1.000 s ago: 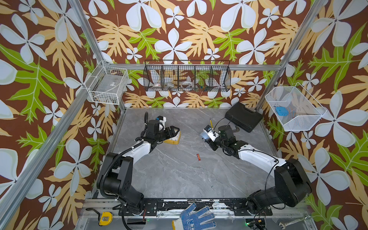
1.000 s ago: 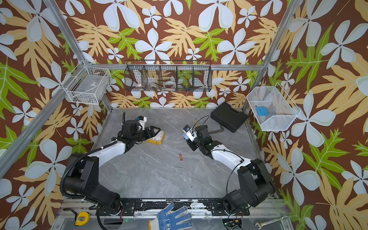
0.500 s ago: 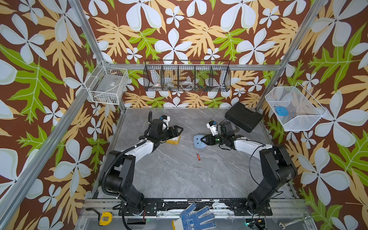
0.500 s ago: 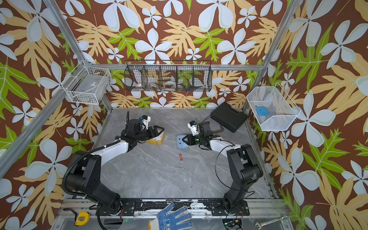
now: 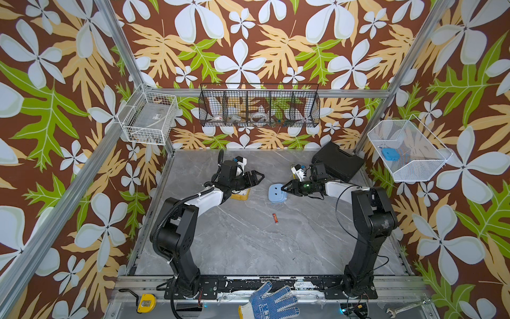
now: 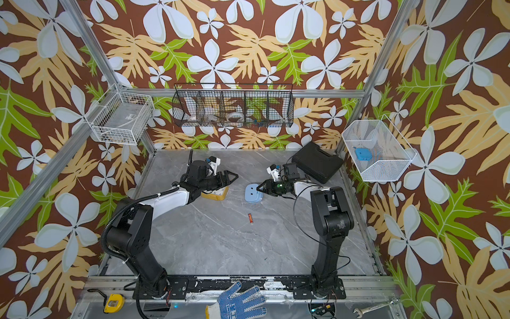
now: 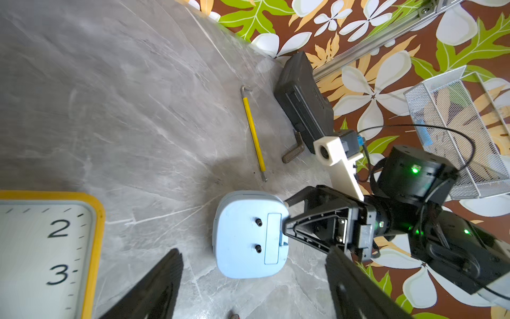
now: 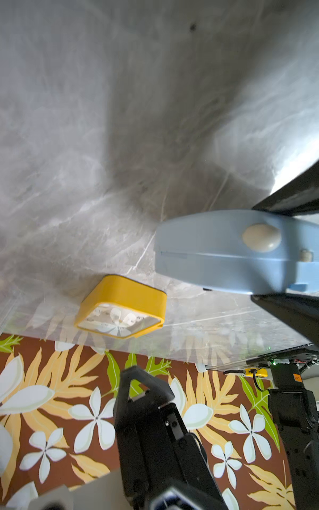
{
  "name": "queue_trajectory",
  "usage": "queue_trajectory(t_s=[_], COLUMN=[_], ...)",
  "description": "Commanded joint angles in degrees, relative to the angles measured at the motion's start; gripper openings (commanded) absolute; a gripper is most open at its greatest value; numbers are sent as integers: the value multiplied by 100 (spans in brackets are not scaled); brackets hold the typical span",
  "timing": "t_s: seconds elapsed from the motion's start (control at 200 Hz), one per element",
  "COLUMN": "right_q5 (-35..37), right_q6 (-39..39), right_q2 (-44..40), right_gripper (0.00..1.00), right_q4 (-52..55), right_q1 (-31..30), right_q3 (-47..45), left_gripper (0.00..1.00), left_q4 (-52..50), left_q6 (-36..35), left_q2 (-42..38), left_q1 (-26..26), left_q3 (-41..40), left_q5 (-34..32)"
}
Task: Insert the battery into the alarm
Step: Adjust the alarm at the center of the board.
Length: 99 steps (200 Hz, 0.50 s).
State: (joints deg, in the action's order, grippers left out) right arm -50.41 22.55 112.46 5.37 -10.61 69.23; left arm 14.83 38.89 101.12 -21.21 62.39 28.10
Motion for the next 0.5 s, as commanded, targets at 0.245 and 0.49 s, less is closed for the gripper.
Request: queue_trajectory(t_s=[0.245, 0.49], right_q5=[-381, 55], right_q6=[-698, -623], right_q2=[1040, 1138], right_gripper=[56, 65], right_q4=[1359, 1558], right_q1=[129, 228], right_q3=[1117, 1524], left_gripper=[83, 83], left_q4=[103, 465], left_q6=[194, 465], left_q2=[320, 361], left_q1=[-25, -44], left_q3=[164, 122], left_q5=[293, 453])
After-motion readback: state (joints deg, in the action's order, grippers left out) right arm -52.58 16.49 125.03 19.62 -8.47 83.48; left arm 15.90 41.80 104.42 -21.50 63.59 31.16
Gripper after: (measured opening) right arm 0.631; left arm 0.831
